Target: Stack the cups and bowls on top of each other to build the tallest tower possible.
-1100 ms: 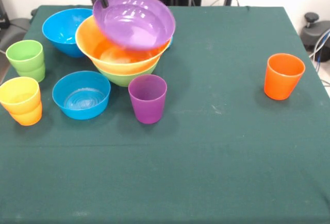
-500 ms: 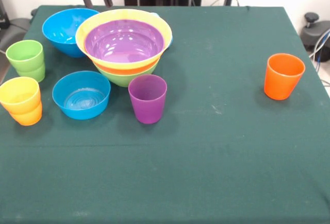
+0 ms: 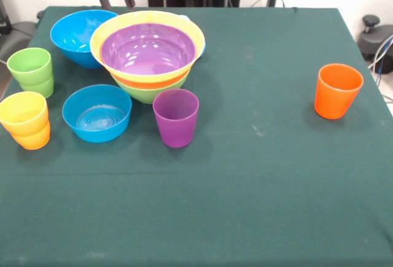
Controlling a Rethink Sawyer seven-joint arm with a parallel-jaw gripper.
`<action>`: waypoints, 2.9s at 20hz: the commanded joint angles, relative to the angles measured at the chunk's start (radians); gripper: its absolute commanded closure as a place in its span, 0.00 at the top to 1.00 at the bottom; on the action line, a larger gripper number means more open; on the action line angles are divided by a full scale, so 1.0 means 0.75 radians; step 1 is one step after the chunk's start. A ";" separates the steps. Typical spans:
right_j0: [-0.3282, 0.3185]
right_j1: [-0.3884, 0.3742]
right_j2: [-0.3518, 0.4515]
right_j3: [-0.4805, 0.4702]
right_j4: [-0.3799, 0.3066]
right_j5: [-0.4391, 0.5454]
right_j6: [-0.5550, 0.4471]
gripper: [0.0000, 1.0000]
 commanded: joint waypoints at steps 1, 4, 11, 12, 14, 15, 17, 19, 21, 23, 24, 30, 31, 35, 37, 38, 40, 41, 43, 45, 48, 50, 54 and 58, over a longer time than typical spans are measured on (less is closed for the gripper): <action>0.037 0.056 0.056 -0.076 -0.022 0.134 -0.217 1.00; 0.066 0.025 0.035 -0.082 -0.024 0.185 -0.210 1.00; 0.085 0.031 0.003 -0.138 -0.026 0.285 -0.228 1.00; 0.081 0.031 0.006 -0.145 -0.025 0.296 -0.236 1.00; 0.071 0.032 0.011 -0.155 -0.025 0.316 -0.251 1.00; 0.066 0.025 0.014 -0.156 -0.029 0.326 -0.259 1.00; 0.055 0.002 0.019 -0.160 -0.032 0.359 -0.276 1.00; 0.039 -0.053 0.026 -0.132 -0.033 0.384 -0.284 1.00; 0.019 -0.117 0.028 -0.088 -0.035 0.396 -0.281 1.00; -0.007 -0.168 0.024 -0.024 -0.051 0.359 -0.258 1.00; -0.019 -0.193 0.023 0.008 -0.060 0.335 -0.244 1.00; -0.040 -0.362 -0.033 0.151 -0.104 0.303 -0.188 1.00; -0.041 -0.381 -0.041 0.166 -0.115 0.296 -0.179 1.00; -0.048 -0.375 -0.058 0.195 -0.152 0.253 -0.148 1.00; -0.035 -0.366 -0.073 0.200 -0.171 0.234 -0.123 1.00; -0.029 -0.365 -0.079 0.202 -0.178 0.227 -0.113 1.00; -0.011 -0.363 -0.089 0.197 -0.189 0.226 -0.098 1.00; -0.003 -0.361 -0.097 0.193 -0.199 0.228 -0.089 1.00; 0.015 -0.352 -0.117 0.182 -0.228 0.231 -0.070 1.00; 0.032 -0.342 -0.145 0.173 -0.263 0.230 -0.045 1.00; 0.046 -0.324 -0.179 0.158 -0.296 0.242 -0.037 1.00; 0.053 -0.312 -0.196 0.149 -0.312 0.248 -0.035 1.00; 0.085 -0.217 -0.258 0.110 -0.385 0.204 0.012 1.00; 0.119 -0.110 -0.343 0.070 -0.476 0.101 0.078 1.00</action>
